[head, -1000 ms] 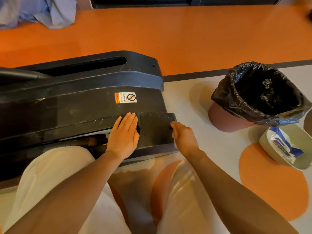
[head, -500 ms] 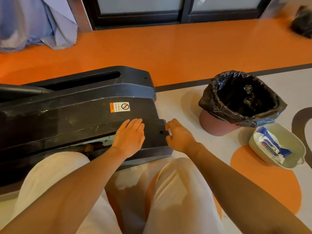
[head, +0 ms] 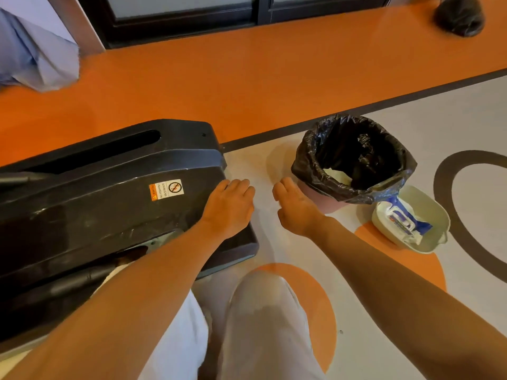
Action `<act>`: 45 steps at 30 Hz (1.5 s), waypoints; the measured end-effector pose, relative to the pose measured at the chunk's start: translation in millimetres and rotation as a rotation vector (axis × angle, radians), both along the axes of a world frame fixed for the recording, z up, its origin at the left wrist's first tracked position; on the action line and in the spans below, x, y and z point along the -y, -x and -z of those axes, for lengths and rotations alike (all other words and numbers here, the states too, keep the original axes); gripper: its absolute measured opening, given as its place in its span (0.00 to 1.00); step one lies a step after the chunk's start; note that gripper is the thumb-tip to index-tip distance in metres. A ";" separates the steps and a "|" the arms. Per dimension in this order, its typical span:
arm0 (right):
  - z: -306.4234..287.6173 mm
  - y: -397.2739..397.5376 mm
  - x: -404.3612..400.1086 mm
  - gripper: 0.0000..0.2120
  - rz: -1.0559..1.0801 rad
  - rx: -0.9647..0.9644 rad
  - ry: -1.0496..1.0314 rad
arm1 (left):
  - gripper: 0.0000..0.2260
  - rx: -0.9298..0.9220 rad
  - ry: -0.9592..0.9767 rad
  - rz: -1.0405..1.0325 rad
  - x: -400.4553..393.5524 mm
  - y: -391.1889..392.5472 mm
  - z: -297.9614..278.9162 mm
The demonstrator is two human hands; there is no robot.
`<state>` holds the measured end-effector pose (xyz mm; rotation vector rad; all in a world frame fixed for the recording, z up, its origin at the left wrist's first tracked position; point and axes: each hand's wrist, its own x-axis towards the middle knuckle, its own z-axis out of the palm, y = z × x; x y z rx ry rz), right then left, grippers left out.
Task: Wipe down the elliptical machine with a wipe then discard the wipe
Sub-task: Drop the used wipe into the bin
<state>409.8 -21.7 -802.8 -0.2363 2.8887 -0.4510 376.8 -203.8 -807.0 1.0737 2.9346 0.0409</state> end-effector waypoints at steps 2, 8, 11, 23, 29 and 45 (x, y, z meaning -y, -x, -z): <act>-6.8 9.2 -4.5 0.18 -0.005 -0.032 -0.038 | 0.18 0.012 0.067 0.033 -8.5 13.9 -8.5; -44.7 20.1 -3.1 0.20 -0.022 -0.080 -0.038 | 0.20 0.095 0.206 0.071 -10.9 36.1 -53.9; -77.2 15.7 -2.4 0.22 -0.036 -0.047 -0.079 | 0.20 0.162 0.241 0.091 -13.1 40.2 -83.6; -203.2 20.3 -15.8 0.22 -0.056 0.039 -0.065 | 0.16 0.293 0.250 0.117 -42.2 52.7 -203.2; -202.6 44.5 -55.5 0.21 0.039 0.007 -0.135 | 0.16 0.299 0.292 0.135 -81.1 80.0 -213.4; -125.3 82.9 -216.3 0.21 0.076 0.242 -0.194 | 0.16 0.448 0.274 0.062 -242.2 111.0 -156.0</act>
